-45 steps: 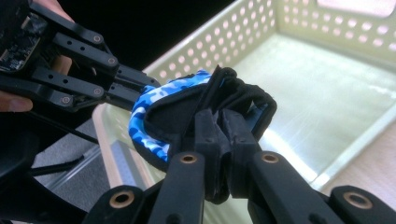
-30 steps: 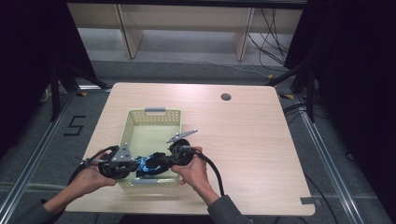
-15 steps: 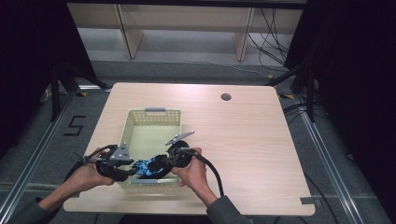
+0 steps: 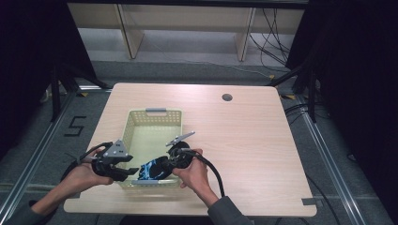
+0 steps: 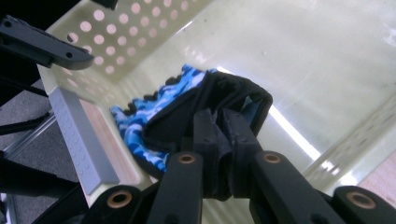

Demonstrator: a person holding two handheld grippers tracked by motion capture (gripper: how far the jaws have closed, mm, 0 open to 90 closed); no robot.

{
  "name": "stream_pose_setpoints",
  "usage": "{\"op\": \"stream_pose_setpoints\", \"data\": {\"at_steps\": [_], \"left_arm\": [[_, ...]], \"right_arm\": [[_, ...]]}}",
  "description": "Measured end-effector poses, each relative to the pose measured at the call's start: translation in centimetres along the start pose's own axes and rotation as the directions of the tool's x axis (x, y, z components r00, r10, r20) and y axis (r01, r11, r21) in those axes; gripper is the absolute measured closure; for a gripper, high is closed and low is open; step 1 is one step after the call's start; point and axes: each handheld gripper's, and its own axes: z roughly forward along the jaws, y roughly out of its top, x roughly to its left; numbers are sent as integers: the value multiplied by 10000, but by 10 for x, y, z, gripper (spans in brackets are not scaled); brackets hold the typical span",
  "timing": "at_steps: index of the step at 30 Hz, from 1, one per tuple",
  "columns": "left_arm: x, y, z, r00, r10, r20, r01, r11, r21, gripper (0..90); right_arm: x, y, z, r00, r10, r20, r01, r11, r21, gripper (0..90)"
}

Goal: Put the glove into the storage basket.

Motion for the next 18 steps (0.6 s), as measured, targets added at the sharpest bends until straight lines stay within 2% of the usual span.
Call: {"op": "stream_pose_setpoints", "data": {"at_steps": [1, 3, 4, 5, 6, 9, 11, 12, 16, 18], "left_arm": [[-1, 1, 0, 9999, -145, -94, 145, 9999, -60, 473], [-3, 1, 1, 9980, -518, -367, 501, 9976, -473, 467], [-2, 2, 1, 9984, -448, -340, 430, 9977, -520, 467], [-4, 2, 2, 9973, -630, -371, 610, 9968, -525, 463], [-4, 2, 2, 9973, -630, -371, 610, 9968, -525, 457], [-5, 1, 1, 9981, -524, -310, 506, 9972, -559, 450], [-7, 1, 2, 9966, -752, -336, 730, 9954, -626, 444], [-8, 2, 0, 9973, -644, -354, 622, 9963, -589, 436], [-9, 3, -2, 9961, -720, -519, 684, 9953, -682, 406], [-10, 3, -2, 9940, -942, -550, 899, 9930, -761, 381]], "right_arm": [[0, 0, 0, 10000, 71, 26, -71, 10000, 48, 842], [1, -1, -2, 10000, 90, 35, -90, 9998, 166, 826], [1, -1, -2, 10000, 90, 35, -90, 9998, 166, 826], [3, 0, -3, 10000, 49, 50, -50, 9997, 240, 799], [3, 0, -3, 10000, 49, 50, -50, 9997, 240, 799], [5, 3, -6, 9987, -298, 418, 285, 9991, 313, 739], [5, 4, -7, 9984, -287, 477, 271, 9991, 333, 726], [5, 5, -9, 9977, -339, 587, 327, 9992, 223, 717], [7, 9, -16, 9975, -404, 571, 413, 9990, -145, 693], [7, 10, -20, 9964, -557, 642, 574, 9980, -247, 678]]}}
